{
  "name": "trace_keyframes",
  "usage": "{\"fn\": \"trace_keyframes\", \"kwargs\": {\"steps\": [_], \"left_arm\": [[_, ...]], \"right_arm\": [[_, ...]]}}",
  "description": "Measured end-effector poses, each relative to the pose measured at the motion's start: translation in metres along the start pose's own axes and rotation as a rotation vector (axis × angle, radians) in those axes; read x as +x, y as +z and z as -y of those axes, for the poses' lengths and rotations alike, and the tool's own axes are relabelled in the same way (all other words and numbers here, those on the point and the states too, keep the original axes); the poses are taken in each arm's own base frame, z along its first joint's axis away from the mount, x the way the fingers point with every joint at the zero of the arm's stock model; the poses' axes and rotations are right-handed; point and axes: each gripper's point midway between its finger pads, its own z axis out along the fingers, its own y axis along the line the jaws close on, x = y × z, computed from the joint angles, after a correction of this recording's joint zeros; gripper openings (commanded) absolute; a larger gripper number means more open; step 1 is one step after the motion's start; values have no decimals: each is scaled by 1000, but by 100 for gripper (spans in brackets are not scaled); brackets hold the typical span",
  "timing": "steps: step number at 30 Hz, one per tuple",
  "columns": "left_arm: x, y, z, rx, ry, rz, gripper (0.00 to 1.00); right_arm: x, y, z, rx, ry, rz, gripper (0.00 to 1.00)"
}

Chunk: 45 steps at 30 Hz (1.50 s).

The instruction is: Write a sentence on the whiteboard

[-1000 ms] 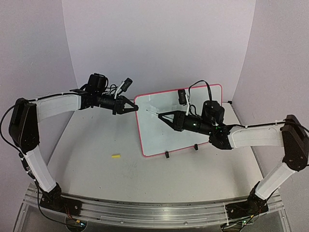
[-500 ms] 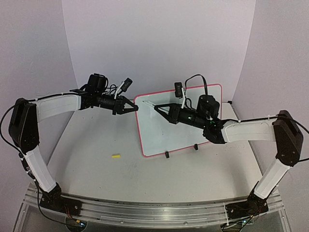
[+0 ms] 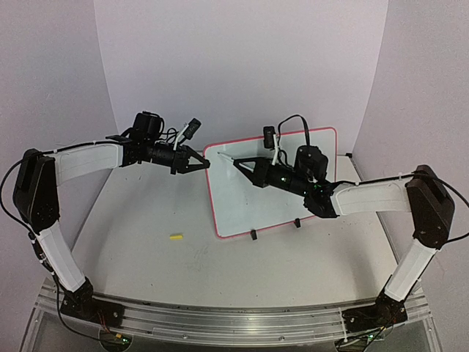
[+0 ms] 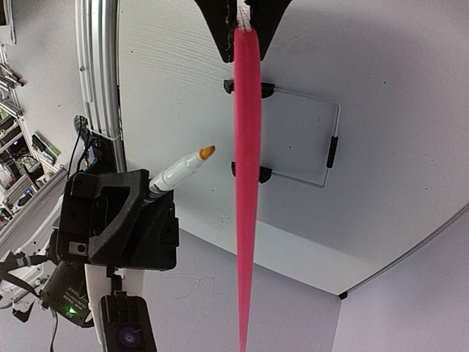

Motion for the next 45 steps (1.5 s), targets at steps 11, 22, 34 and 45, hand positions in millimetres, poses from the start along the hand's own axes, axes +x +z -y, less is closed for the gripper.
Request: {"fn": "trace_keyframes", "kwargs": {"steps": [11,22,34,45], "left_arm": [[0,0,0,0,-1,0,0],[2,-1,-2,-7,-24,-2,0],[2,-1,-3,-12,-32,-2,0],[2,-1,-3,-13,-33,-2,0]], "right_arm": [[-5,4,9,30,-8,31,0],[-2,16,10,6,-10,24,0],[15,21,12,-26,2,-27,0],[24,7,20,32,6,-11,0]]}}
